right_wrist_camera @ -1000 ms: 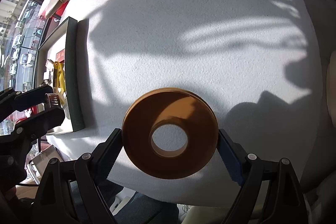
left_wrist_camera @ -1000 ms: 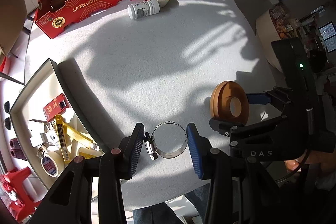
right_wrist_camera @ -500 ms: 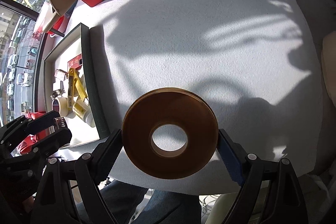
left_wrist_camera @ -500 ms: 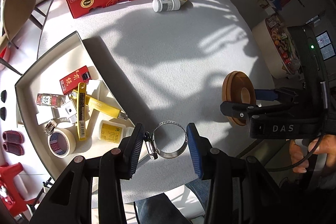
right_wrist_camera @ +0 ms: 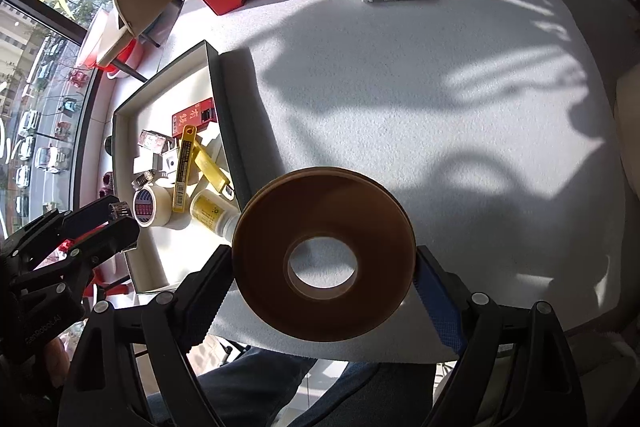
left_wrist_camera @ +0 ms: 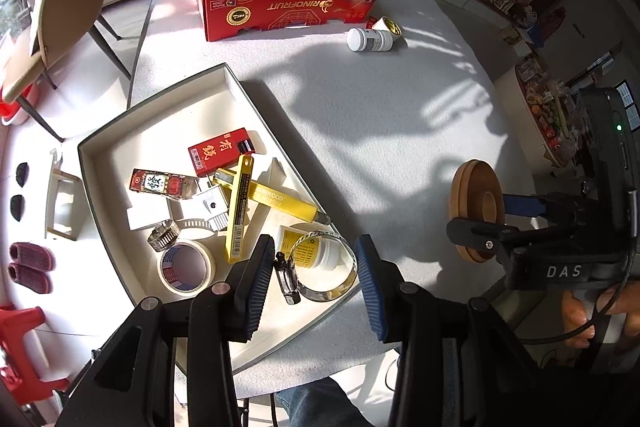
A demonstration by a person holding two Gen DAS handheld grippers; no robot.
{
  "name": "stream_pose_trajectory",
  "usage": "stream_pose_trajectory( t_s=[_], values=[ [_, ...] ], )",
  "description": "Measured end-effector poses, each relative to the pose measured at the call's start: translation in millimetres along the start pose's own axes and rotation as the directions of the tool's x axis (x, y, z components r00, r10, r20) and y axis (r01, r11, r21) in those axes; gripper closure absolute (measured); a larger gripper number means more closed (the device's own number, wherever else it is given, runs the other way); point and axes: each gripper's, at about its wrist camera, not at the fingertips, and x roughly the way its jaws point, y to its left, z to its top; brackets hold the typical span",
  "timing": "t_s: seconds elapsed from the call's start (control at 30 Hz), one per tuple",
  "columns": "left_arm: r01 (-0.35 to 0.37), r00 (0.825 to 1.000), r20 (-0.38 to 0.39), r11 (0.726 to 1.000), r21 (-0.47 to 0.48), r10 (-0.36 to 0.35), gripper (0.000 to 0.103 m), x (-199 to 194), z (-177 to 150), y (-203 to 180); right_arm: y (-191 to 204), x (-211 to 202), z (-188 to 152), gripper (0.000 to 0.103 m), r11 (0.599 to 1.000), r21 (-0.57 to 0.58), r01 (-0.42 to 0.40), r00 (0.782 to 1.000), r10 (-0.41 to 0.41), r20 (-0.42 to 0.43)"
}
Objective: Organize rigid objects
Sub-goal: 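Carry the hose clamp in the left tool and brown ring in the right tool over the tray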
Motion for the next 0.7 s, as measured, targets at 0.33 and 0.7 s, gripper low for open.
stream_pose_trajectory(
  t_s=[0.33, 0.7],
  values=[
    [-0.022, 0.999, 0.032, 0.983, -0.18, 0.028, 0.058, -12, -18, 53, 42, -5, 18, 0.015, 0.992, -0.125, 0.021, 1.0, -0.019, 0.015],
    [-0.015, 0.998, 0.059, 0.962, -0.273, 0.032, 0.058, -16, -35, 79, 69, -1, 15, 0.015, 0.977, -0.211, 0.034, 0.999, -0.034, 0.003]
  ],
)
